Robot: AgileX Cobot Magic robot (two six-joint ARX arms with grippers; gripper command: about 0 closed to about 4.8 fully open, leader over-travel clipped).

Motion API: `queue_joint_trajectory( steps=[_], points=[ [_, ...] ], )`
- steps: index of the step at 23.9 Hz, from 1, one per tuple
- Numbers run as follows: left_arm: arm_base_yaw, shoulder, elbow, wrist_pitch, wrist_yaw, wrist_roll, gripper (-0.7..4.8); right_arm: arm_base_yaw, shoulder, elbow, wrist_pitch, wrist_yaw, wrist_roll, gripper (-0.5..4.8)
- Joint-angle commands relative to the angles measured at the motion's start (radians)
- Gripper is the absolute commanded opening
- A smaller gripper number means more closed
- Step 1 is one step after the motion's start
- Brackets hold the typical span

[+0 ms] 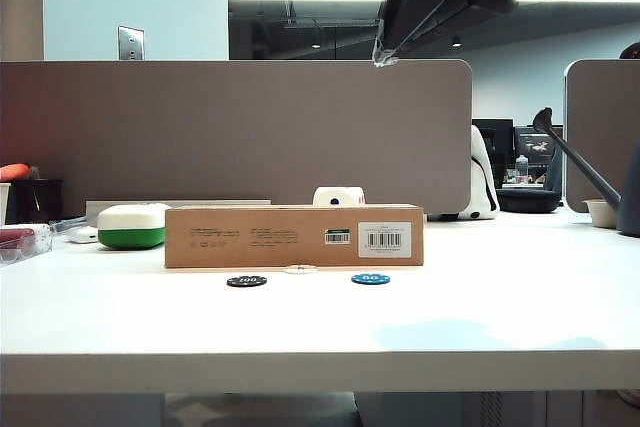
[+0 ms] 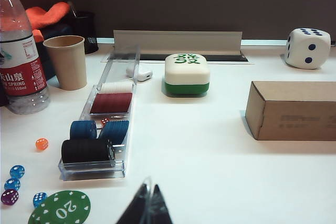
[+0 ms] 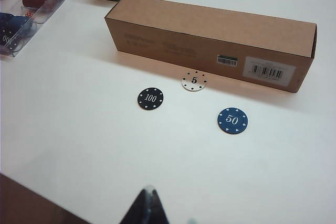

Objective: Push the chip with the lowest value in the row forward next to the rectangular box.

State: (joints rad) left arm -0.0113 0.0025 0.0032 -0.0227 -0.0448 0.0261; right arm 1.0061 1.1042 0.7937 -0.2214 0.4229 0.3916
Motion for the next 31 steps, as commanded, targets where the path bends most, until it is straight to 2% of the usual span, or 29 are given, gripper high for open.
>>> queue_joint_trajectory(
  steps=[1, 5, 7, 9, 11, 13, 17, 21, 25, 31],
  points=[
    [0.000, 0.000, 0.004, 0.005, 0.004, 0.000, -0.05, 0.001, -0.003, 0.003, 0.016, 0.002, 0.001, -0.06],
    [0.000, 0.000, 0.004, 0.005, 0.004, 0.000, -0.05, 0.000, -0.012, 0.003, 0.011, 0.010, 0.000, -0.06],
    [0.000, 0.000, 0.004, 0.004, 0.004, 0.000, -0.05, -0.015, -0.013, 0.003, 0.056, 0.104, -0.017, -0.06],
    [0.000, 0.000, 0.004, 0.003, 0.004, 0.000, -0.05, -0.054, -0.015, 0.003, 0.128, 0.171, -0.029, -0.06],
    [0.000, 0.000, 0.004, 0.002, 0.004, 0.000, -0.05, -0.122, -0.030, 0.003, 0.192, 0.160, -0.065, -0.06],
    [0.000, 0.000, 0.004, 0.002, 0.004, 0.000, -0.05, -0.202, -0.055, 0.003, 0.222, 0.133, -0.105, -0.06],
    [0.000, 0.000, 0.004, 0.002, 0.004, 0.000, -0.05, -0.431, -0.152, -0.010, 0.188, 0.014, -0.188, -0.06],
    [0.000, 0.000, 0.004, 0.002, 0.004, 0.000, -0.05, -0.583, -0.312, -0.139, 0.189, -0.004, -0.191, -0.06],
    [0.000, 0.000, 0.004, 0.002, 0.004, 0.000, -0.05, -0.676, -0.455, -0.249, 0.188, -0.038, -0.191, -0.06],
    [0.000, 0.000, 0.004, 0.002, 0.004, 0.000, -0.05, -0.824, -0.719, -0.431, 0.190, -0.198, -0.191, -0.06]
  ],
)
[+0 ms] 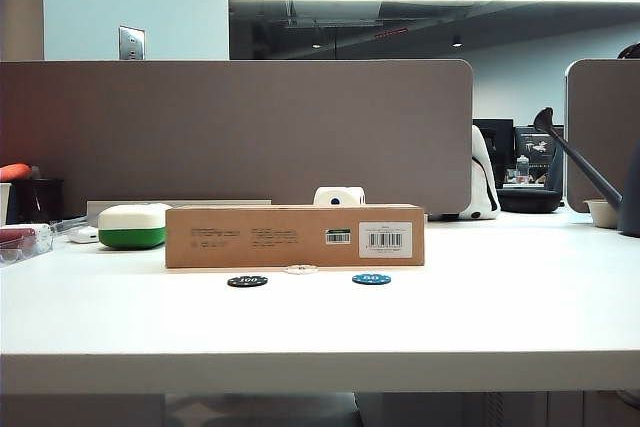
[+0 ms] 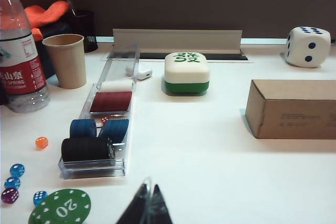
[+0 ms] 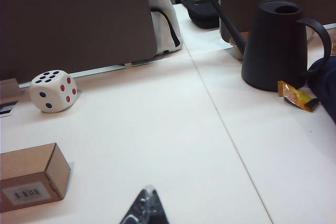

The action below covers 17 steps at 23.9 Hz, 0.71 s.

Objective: Push the chip with the lowest value in the row forward next to the rectangular box.

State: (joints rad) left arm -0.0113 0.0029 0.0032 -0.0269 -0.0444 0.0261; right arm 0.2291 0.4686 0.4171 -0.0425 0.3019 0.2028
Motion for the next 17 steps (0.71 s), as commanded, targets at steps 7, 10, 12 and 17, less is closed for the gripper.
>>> queue_joint_trajectory(
  steps=[7, 10, 12, 17],
  points=[
    [0.000, 0.000, 0.004, 0.006, 0.003, 0.000, -0.05, -0.187, -0.402, -0.293, 0.011, -0.300, -0.002, -0.06],
    [0.000, 0.000, 0.004, 0.006, 0.003, 0.000, -0.05, -0.187, -0.426, -0.338, 0.011, -0.310, -0.002, -0.06],
    [0.000, 0.000, 0.004, 0.006, 0.003, 0.000, -0.05, -0.188, -0.426, -0.354, 0.012, -0.317, -0.002, -0.06],
    [0.000, 0.000, 0.004, 0.006, 0.003, 0.000, -0.05, -0.188, -0.427, -0.385, 0.018, -0.328, -0.038, -0.06]
  ],
)
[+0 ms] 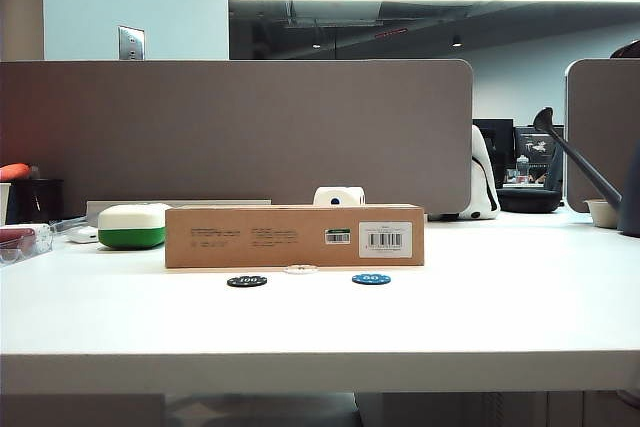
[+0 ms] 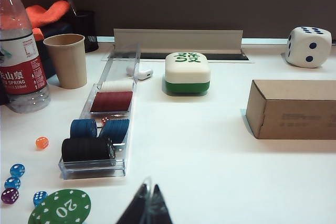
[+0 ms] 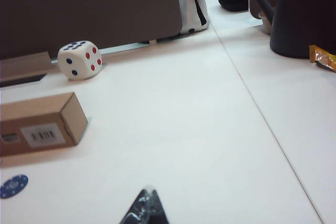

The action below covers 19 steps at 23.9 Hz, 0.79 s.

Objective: Push the chip with the lowest value in the row forward next to the rectangular box.

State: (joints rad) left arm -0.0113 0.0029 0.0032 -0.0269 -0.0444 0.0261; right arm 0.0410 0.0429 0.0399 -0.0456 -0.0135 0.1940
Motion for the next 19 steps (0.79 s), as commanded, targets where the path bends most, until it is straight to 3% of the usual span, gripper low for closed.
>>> queue_joint_trajectory(
  steps=[1, 12, 19],
  points=[
    [0.000, 0.000, 0.004, 0.006, 0.003, 0.000, -0.05, 0.000, -0.005, -0.012, 0.021, -0.012, -0.040, -0.06],
    [-0.001, 0.000, 0.004, 0.006, 0.003, 0.000, -0.05, 0.000, -0.027, -0.037, 0.022, -0.004, -0.171, -0.06],
    [-0.001, 0.000, 0.004, 0.006, 0.004, 0.000, -0.05, 0.000, -0.045, -0.039, 0.012, -0.003, -0.172, -0.06]
  ],
)
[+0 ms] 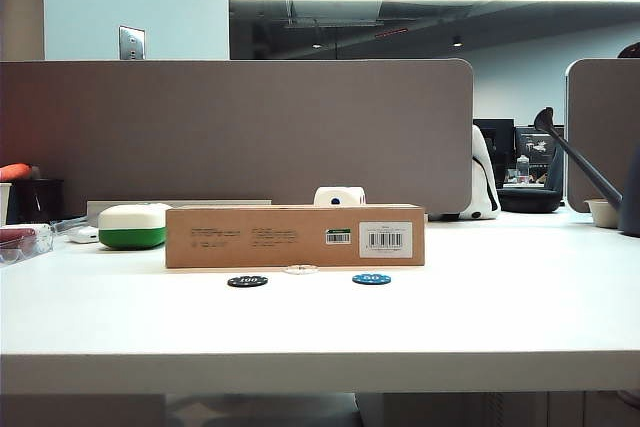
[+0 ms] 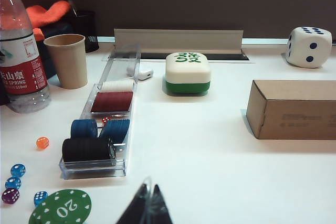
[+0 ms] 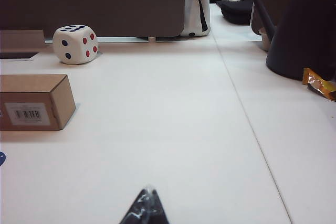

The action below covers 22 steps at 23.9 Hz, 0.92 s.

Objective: Push the chip with the lowest value in the row forward next to the rectangular box.

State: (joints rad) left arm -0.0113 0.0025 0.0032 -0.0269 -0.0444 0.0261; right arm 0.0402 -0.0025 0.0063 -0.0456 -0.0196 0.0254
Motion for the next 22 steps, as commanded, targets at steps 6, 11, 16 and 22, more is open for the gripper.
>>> queue_joint_trajectory(
  steps=[6, 11, 16, 22],
  points=[
    [-0.001, 0.000, 0.004, 0.006, 0.003, 0.000, -0.05, 0.003, 0.000, -0.005, 0.013, 0.028, -0.003, -0.06],
    [-0.001, 0.000, 0.004, 0.006, 0.003, 0.000, -0.05, 0.003, 0.000, -0.005, 0.013, 0.027, -0.003, -0.06],
    [-0.001, 0.000, 0.004, 0.006, 0.003, 0.000, -0.05, 0.003, 0.000, -0.005, 0.013, 0.027, -0.003, -0.06],
    [-0.001, 0.000, 0.004, 0.006, 0.003, 0.000, -0.05, 0.003, 0.000, -0.005, 0.013, 0.027, -0.003, -0.06]
  ],
)
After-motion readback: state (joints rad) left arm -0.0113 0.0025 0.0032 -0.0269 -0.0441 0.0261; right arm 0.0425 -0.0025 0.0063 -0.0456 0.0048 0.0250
